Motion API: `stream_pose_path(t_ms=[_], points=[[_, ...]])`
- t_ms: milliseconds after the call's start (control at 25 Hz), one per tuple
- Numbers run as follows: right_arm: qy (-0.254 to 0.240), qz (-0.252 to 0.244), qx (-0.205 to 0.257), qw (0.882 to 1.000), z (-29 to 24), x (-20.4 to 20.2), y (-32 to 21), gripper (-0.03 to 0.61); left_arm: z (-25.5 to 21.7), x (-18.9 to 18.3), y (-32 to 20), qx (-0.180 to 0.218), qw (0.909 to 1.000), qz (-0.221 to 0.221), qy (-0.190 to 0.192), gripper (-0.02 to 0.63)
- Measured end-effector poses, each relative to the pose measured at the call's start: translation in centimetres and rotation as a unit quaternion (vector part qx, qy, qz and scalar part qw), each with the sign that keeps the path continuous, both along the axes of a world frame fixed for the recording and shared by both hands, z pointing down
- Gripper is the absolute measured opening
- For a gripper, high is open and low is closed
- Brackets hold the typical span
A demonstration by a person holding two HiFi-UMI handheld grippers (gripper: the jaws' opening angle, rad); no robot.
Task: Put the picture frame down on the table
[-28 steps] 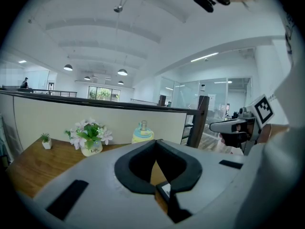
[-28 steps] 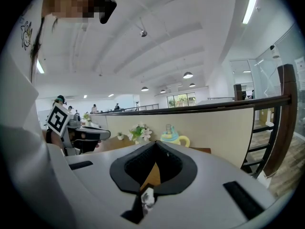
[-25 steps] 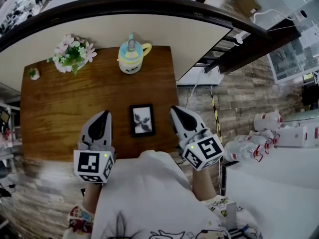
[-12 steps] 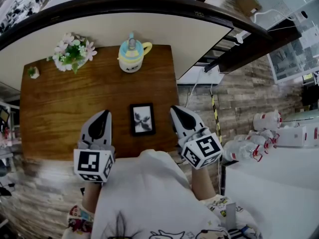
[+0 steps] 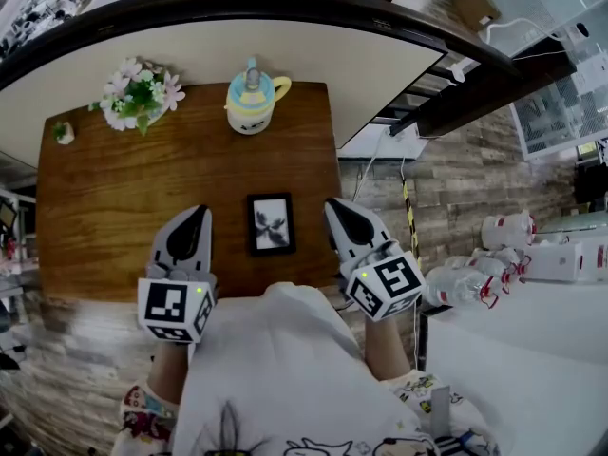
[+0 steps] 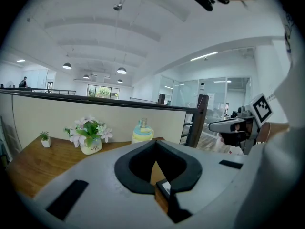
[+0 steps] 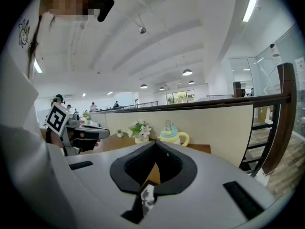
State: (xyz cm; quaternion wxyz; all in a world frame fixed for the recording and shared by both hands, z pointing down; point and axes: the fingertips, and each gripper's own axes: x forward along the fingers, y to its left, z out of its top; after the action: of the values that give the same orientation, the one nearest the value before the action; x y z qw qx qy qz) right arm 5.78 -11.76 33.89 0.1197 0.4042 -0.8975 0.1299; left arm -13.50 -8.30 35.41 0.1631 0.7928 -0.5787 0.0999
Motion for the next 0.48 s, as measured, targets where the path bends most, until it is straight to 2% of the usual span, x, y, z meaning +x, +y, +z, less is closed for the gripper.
stream_pose_path(t_ms=[480], points=[[0.0,0.006,0.002,1.0,0.23,0.43,0.35,-0.002,0.65,-0.55,0.32,-0.002,0.9999,0.003,0.012,0.002]])
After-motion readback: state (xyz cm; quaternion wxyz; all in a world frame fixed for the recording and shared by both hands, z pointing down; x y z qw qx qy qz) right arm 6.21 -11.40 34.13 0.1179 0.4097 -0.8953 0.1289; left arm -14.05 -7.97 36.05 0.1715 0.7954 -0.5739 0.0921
